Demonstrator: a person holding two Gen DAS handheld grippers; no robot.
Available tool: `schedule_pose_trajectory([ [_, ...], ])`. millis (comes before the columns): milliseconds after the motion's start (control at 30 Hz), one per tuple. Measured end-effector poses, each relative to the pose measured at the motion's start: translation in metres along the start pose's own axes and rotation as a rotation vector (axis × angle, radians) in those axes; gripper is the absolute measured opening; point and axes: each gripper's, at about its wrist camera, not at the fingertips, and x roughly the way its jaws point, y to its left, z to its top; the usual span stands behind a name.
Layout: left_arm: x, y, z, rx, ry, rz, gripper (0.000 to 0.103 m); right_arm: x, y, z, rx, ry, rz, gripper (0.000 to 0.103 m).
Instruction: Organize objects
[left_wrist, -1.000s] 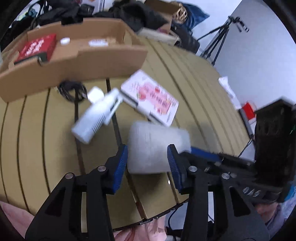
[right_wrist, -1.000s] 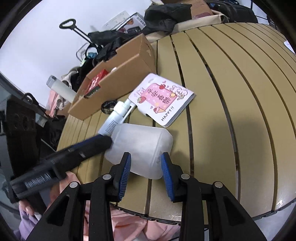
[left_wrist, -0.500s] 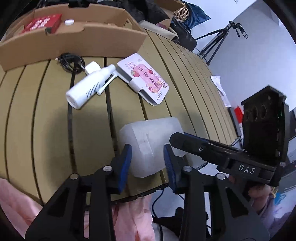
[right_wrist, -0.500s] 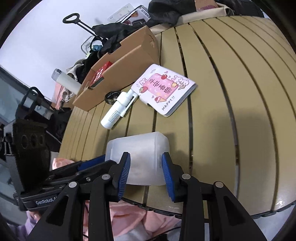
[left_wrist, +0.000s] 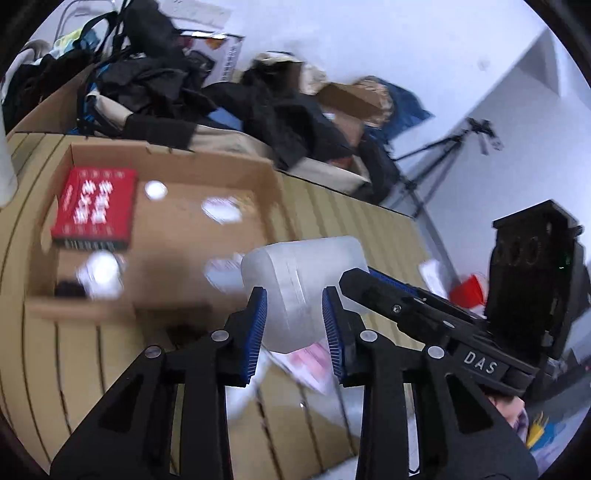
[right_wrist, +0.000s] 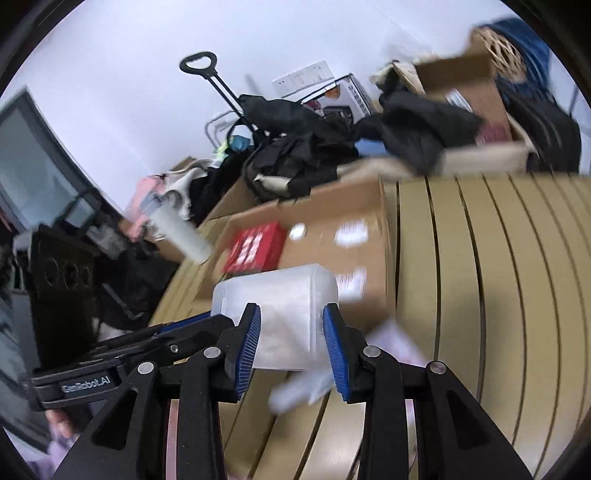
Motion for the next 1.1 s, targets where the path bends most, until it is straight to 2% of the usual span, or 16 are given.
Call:
schedule_pose_trajectory([
  [100, 0.033, 0.030, 0.018, -0.054, 0.055, -0.003, 0.027, 0.045, -0.007, 0.027, 0.015, 0.065, -0.050, 0.038],
  [233, 0.074, 0.054, 0.019, -0.092, 0.122, 0.007, 0.023, 0.092, -0.021, 0.033, 0.010, 0.148, -0.142, 0.038],
  [367, 0.100, 0.060, 0.008, -0.094, 0.179, 0.008, 0.022, 0.114, -0.042, 0.020, 0.046, 0.218, -0.206, 0.038],
  [467, 0.103, 0.059, 0.005, -0.085, 0.195, 0.004, 0.022, 0.111, -0.042, 0.019, 0.011, 0.205, -0.264, 0.038],
  [533, 0.089, 0.055, 0.005, -0.067, 0.173, 0.019, 0.022, 0.101, -0.035, 0.021, -0.015, 0.193, -0.286, 0.038],
  [600, 0.059, 0.047, 0.009, -0.029, 0.116, 0.053, 0.023, 0.082, -0.022, 0.026, -0.063, 0.152, -0.314, 0.039],
  [633, 0.044, 0.043, 0.011, -0.009, 0.088, 0.070, 0.027, 0.069, -0.013, 0.029, -0.095, 0.124, -0.329, 0.043],
  [667, 0.024, 0.037, 0.013, 0.023, 0.053, 0.100, 0.039, 0.058, -0.007, 0.032, -0.117, 0.106, -0.330, 0.056],
  [700, -0.001, 0.030, 0.013, 0.071, 0.013, 0.161, 0.048, 0.045, 0.000, 0.035, -0.136, 0.094, -0.320, 0.062],
  [733, -0.018, 0.026, 0.014, 0.100, -0.018, 0.219, 0.063, 0.030, 0.007, 0.038, -0.153, 0.082, -0.300, 0.070],
  [767, -0.040, 0.022, 0.013, 0.130, -0.057, 0.296, 0.073, 0.017, 0.013, 0.040, -0.167, 0.070, -0.282, 0.071],
  [833, -0.076, 0.017, 0.008, 0.178, -0.101, 0.449, 0.083, -0.013, 0.028, 0.044, -0.199, 0.044, -0.266, 0.071],
  [867, -0.097, 0.016, 0.003, 0.184, -0.111, 0.528, 0.086, -0.026, 0.034, 0.045, -0.212, 0.027, -0.266, 0.072],
  [900, -0.108, 0.015, 0.000, 0.178, -0.118, 0.560, 0.086, -0.039, 0.040, 0.046, -0.227, 0.006, -0.268, 0.072],
  [1000, -0.142, 0.011, -0.018, 0.162, -0.142, 0.596, 0.092, -0.070, 0.055, 0.044, -0.242, -0.042, -0.275, 0.073],
  [1100, -0.166, 0.002, -0.043, 0.151, -0.178, 0.641, 0.093, -0.089, 0.062, 0.030, -0.242, -0.051, -0.266, 0.073],
])
